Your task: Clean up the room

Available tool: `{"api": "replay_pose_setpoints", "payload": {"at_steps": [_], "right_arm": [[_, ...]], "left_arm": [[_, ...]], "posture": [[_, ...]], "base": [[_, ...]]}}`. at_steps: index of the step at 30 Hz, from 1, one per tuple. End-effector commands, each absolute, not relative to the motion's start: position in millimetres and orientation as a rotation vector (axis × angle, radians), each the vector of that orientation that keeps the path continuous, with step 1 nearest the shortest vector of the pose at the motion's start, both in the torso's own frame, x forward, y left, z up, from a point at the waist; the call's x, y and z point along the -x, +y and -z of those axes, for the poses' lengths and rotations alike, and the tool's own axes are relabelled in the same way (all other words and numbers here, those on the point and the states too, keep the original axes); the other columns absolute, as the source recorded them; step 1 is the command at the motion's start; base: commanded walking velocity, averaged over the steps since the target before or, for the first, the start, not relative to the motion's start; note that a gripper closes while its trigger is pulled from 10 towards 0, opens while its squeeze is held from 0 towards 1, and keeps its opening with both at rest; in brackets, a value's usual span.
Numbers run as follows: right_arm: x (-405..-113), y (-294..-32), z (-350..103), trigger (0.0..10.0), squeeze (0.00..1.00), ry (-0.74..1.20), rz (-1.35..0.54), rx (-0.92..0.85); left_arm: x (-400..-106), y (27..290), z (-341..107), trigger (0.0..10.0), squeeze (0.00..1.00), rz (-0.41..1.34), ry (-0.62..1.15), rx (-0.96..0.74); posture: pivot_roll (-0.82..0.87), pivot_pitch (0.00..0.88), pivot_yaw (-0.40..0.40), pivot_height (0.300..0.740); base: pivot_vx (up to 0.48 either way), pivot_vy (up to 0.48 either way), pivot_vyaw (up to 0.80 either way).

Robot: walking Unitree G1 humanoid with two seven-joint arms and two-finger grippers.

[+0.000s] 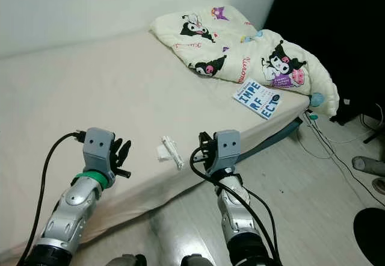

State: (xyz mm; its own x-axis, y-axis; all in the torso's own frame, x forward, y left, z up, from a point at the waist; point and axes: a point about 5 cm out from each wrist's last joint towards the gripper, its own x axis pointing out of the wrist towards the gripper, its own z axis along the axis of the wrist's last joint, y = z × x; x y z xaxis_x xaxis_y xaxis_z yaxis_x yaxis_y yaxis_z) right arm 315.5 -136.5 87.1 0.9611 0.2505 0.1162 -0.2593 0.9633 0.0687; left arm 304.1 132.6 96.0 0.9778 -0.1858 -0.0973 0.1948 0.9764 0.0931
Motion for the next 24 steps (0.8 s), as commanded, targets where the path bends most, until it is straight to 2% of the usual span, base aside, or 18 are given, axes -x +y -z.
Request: {"api": "replay_pose_setpoints", "payload": {"at_steps": [1, 24], "right_arm": [[-313.2, -138.9, -80.9, 10.0, 0.00, -0.085, -0.251, -0.077], [-313.9, -139.5, -81.2, 10.0, 0.00, -0.090, -0.248, -0.077]], "left_arm": [[-302.5, 133.2, -89.8, 10.0, 0.00, 0.192, 0.113, -0.116], [-303.7, 134.2, -89.2, 10.0, 0.00, 0.189, 0.112, -0.123]], "posture": [[0.01, 0.097, 0.020, 0.665], [0.01, 0.092, 0.021, 0.595]], "base": [[0.000, 0.000, 0.00], [0.000, 0.000, 0.00]]}}
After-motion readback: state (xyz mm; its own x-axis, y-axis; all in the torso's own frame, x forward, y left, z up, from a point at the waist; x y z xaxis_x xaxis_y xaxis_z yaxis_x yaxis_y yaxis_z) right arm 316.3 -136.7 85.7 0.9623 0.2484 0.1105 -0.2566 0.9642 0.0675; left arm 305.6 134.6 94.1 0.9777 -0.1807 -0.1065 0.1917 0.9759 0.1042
